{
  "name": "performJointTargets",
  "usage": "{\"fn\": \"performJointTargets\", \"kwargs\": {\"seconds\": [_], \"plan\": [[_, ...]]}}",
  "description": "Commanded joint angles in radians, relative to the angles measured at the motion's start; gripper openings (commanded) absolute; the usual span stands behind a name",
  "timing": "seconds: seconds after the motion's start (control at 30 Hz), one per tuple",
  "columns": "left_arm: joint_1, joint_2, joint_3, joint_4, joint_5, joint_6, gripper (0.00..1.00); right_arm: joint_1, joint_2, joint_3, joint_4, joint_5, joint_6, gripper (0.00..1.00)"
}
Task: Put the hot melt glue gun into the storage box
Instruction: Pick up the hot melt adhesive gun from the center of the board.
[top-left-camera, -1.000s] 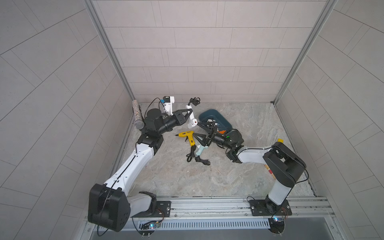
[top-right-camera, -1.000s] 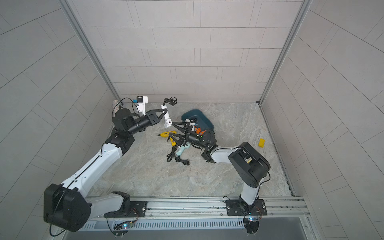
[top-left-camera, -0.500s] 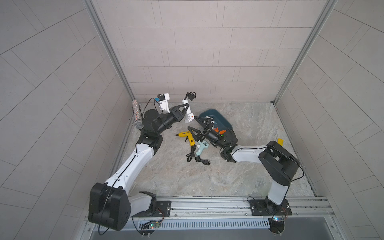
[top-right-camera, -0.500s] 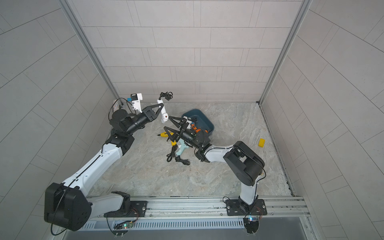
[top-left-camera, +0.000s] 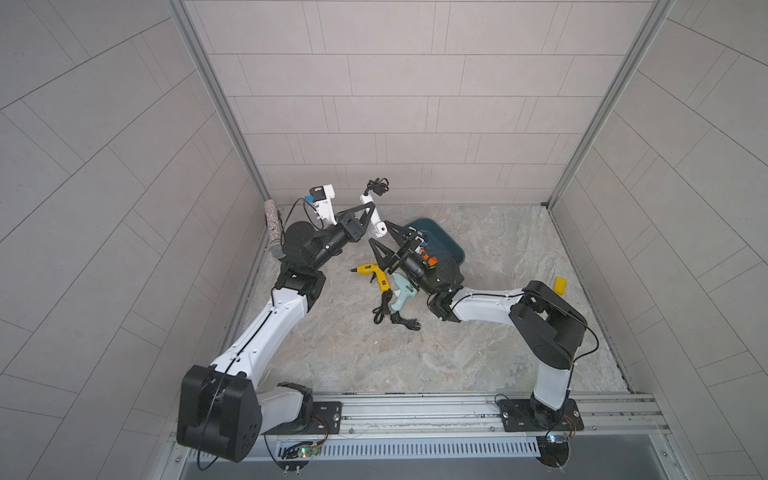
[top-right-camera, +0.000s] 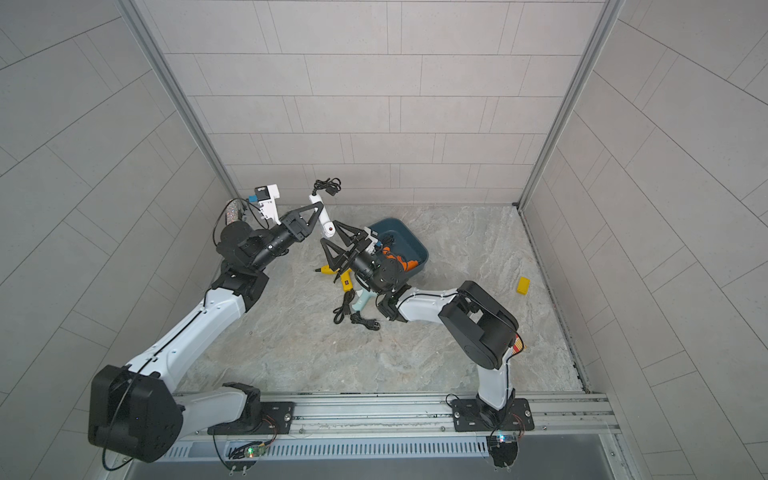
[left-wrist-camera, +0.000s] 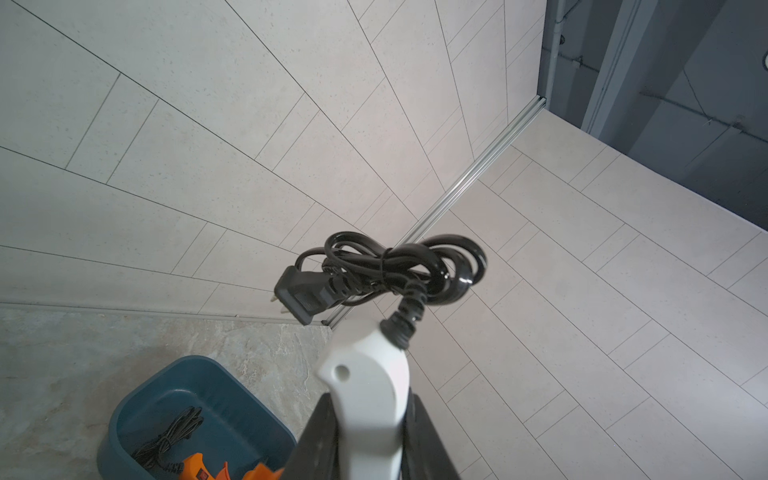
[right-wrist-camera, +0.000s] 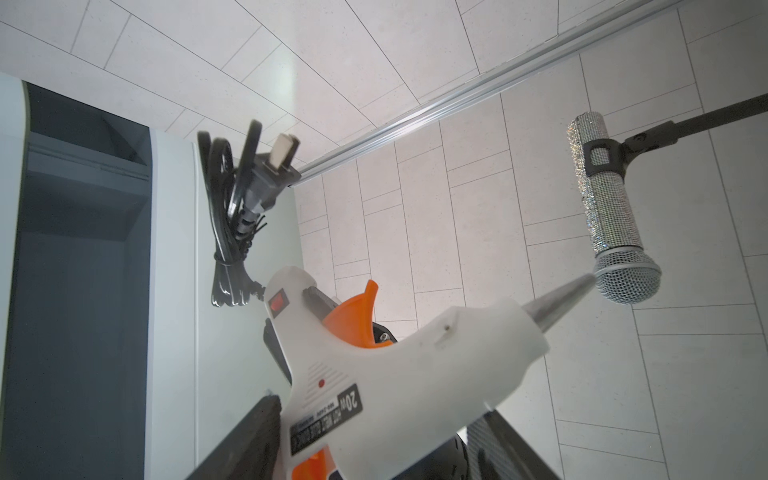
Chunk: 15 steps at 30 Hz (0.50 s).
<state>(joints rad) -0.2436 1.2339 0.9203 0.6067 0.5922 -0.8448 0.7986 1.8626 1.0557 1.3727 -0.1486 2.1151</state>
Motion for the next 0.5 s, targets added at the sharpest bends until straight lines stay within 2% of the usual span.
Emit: {"fn": "performJointTargets", "kwargs": {"seconds": [0.0, 0.1, 0.47], "plan": [[-0.028, -0.009, -0.039, -0.026, 0.133, -0.004, 0.02, 0.005, 0.016, 0.076, 0.041, 0.058, 0.435, 0.71], [-0.029, -0.010, -0.055, -0.010, 0.161, -0.004, 0.03, 0.006, 0.032, 0.104, 0.041, 0.071, 0.451, 0.67], [-0.029, -0.057, -0.143, -0.011, 0.254, -0.005, 0.03, -0.011, 0.085, 0.172, 0.041, 0.081, 0.473, 0.39]]}}
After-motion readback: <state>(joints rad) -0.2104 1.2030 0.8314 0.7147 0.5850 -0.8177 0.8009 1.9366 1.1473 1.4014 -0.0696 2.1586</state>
